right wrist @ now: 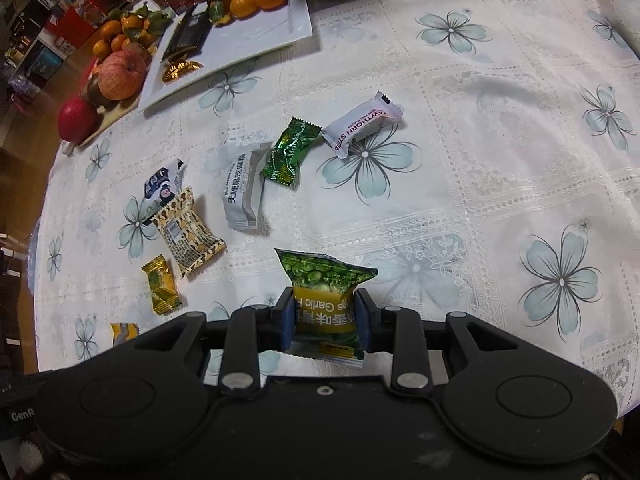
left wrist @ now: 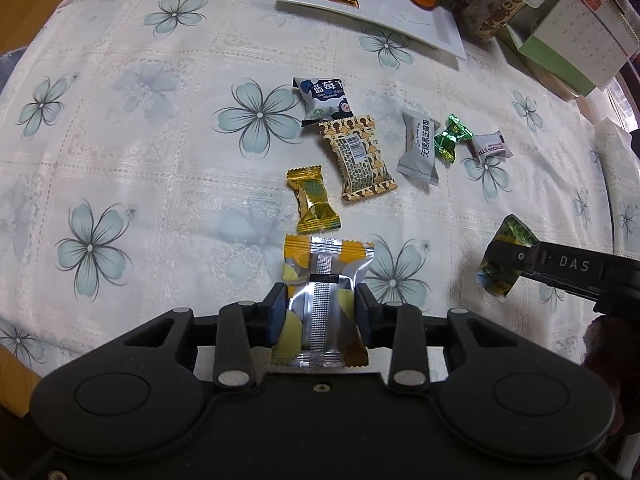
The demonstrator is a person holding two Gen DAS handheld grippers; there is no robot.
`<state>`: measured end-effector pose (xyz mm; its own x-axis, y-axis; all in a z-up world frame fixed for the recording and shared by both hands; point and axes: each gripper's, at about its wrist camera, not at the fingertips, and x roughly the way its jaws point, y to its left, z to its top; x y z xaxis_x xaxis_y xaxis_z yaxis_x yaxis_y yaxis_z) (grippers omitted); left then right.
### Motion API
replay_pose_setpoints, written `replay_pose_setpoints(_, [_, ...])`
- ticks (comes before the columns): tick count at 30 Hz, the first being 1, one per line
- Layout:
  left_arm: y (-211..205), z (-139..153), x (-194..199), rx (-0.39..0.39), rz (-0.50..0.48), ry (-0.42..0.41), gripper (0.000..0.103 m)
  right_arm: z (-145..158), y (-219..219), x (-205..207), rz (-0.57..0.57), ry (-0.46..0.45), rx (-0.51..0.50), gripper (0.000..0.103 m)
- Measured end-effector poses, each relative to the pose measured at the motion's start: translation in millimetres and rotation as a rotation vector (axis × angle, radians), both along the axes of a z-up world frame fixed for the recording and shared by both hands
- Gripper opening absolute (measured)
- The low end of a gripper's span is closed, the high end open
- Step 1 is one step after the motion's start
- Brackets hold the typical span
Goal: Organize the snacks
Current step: 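Carry the silver-and-yellow candy and green pea bag over the gold tray with both tools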
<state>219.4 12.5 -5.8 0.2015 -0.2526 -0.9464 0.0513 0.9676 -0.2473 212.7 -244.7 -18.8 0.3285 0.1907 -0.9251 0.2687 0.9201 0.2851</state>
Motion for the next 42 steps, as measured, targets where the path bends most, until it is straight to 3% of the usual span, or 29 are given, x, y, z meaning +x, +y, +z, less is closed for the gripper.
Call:
replay_pose_setpoints(10, [21, 6, -83, -0.065, 0.003, -0.121, 0.044, 22, 10, -110, -0.013, -0.205, 0.039, 0.033])
replay_pose_setpoints(18, [23, 6, -125, -0.059, 0.004, -0.169, 0.044, 18, 14, -186, -0.007, -0.269, 0.033, 0.032])
replay_pose_setpoints(31, [7, -13, -171, -0.029, -0.033, -0.112, 0.044, 5, 15, -246, -0.106, -0.245, 0.084, 0.032])
replay_pose_setpoints(42, [-10, -23, -197, -0.019, -0.089, -0.085, 0.044, 12, 14, -270, -0.169, -0.335, 0.074, 0.033])
